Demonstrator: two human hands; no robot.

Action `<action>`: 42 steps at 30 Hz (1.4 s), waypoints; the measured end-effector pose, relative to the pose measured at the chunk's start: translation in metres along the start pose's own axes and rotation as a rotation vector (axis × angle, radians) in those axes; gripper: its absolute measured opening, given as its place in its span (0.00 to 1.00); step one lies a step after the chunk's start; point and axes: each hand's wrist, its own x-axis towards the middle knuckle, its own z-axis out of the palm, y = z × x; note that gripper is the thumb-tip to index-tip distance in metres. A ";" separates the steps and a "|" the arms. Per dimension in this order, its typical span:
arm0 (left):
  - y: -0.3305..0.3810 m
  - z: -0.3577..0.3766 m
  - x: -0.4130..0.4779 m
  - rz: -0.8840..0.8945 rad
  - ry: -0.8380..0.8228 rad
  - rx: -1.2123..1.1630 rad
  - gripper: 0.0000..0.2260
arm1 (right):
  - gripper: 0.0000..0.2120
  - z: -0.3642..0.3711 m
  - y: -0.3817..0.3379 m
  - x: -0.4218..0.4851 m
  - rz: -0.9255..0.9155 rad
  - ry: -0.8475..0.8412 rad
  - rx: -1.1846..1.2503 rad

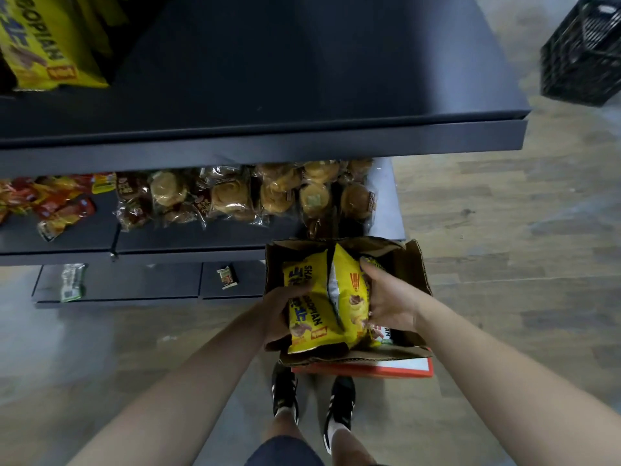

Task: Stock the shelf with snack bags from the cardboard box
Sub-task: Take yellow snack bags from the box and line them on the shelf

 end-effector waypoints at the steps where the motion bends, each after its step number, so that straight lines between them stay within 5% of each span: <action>1: 0.000 -0.002 -0.004 0.060 -0.015 -0.016 0.19 | 0.26 0.001 0.000 -0.001 -0.020 -0.012 0.073; 4: 0.007 -0.005 -0.009 0.104 -0.064 -0.077 0.25 | 0.23 0.008 0.003 -0.006 -0.065 -0.056 0.090; 8: 0.005 0.001 -0.024 0.175 -0.006 0.039 0.22 | 0.37 0.018 0.008 -0.008 -0.040 -0.110 0.016; 13: 0.003 0.012 -0.036 0.372 0.279 0.191 0.22 | 0.30 0.043 0.001 -0.014 -0.180 -0.094 -0.053; 17: 0.006 0.008 -0.051 0.593 0.433 0.230 0.20 | 0.40 0.069 -0.012 -0.029 -0.367 -0.023 -0.204; 23: 0.013 0.015 -0.094 0.873 0.426 0.200 0.17 | 0.35 0.113 -0.023 -0.059 -0.616 -0.003 -0.501; 28: 0.022 0.017 -0.129 0.965 0.347 0.129 0.27 | 0.38 0.146 -0.040 -0.088 -0.828 0.021 -0.662; 37: 0.073 0.049 -0.211 1.361 0.338 0.022 0.07 | 0.20 0.195 -0.109 -0.145 -1.109 0.057 -0.611; 42: 0.120 0.055 -0.232 1.614 0.354 -0.026 0.13 | 0.14 0.220 -0.165 -0.161 -1.202 0.088 -0.495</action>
